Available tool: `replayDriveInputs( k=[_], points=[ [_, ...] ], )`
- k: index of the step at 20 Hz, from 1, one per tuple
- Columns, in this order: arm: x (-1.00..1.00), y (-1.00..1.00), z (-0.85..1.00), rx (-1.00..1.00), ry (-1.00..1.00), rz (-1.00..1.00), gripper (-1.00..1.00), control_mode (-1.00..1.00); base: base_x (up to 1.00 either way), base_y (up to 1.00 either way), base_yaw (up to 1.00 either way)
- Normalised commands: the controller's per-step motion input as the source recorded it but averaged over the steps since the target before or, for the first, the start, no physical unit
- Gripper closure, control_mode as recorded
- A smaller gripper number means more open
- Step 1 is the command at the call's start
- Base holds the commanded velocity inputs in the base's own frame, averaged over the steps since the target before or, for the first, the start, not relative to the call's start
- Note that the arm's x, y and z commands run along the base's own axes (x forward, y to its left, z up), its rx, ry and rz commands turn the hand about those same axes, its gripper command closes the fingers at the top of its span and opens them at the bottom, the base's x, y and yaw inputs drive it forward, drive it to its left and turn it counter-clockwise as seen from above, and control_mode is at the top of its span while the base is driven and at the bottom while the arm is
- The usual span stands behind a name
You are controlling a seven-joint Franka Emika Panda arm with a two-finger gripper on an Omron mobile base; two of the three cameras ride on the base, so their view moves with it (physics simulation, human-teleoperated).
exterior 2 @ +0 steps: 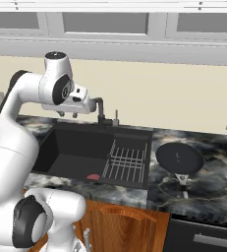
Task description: Pick the pan and sponge and place them into the sink. Then turn on the water.
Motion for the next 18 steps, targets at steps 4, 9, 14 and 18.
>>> replayDriveInputs(
  k=[4,9,14,18],
  points=[
    [-0.19,0.0,0.0,0.0,-0.01,0.0,-1.0,-1.0,0.0,0.0,0.0],
    [-0.31,-0.08,0.0,0.0,-0.02,0.0,-1.0,-1.0,0.0,0.0,0.0],
    [-0.09,-0.2,-0.01,0.0,0.0,0.0,-1.0,-1.0,0.0,0.0,0.0],
    [0.0,-0.27,-0.02,0.0,0.0,0.0,-1.0,-1.0,0.0,0.0,0.0]
  ],
)
